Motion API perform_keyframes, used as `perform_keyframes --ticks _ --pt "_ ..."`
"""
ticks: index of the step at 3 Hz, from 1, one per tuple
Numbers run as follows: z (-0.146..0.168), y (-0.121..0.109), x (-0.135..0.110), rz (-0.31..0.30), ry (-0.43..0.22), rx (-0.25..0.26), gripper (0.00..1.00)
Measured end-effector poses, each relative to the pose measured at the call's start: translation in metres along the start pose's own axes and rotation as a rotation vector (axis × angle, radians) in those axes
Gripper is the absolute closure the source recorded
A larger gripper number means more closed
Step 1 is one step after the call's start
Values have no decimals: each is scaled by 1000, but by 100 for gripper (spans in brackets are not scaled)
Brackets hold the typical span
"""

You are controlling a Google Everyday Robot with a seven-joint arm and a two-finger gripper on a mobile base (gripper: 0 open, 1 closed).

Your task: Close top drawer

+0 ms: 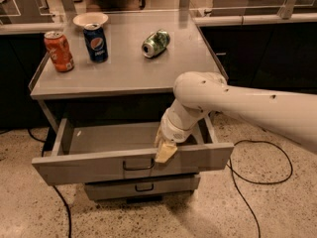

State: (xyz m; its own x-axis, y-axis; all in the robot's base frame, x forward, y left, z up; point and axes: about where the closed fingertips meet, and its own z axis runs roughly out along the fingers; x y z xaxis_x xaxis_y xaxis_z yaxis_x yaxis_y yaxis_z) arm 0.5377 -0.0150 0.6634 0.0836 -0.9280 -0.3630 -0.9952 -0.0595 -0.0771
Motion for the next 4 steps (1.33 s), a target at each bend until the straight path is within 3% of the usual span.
perform_keyframes --ticks 4 --pt "5 -26 -5 -46 -18 10 100"
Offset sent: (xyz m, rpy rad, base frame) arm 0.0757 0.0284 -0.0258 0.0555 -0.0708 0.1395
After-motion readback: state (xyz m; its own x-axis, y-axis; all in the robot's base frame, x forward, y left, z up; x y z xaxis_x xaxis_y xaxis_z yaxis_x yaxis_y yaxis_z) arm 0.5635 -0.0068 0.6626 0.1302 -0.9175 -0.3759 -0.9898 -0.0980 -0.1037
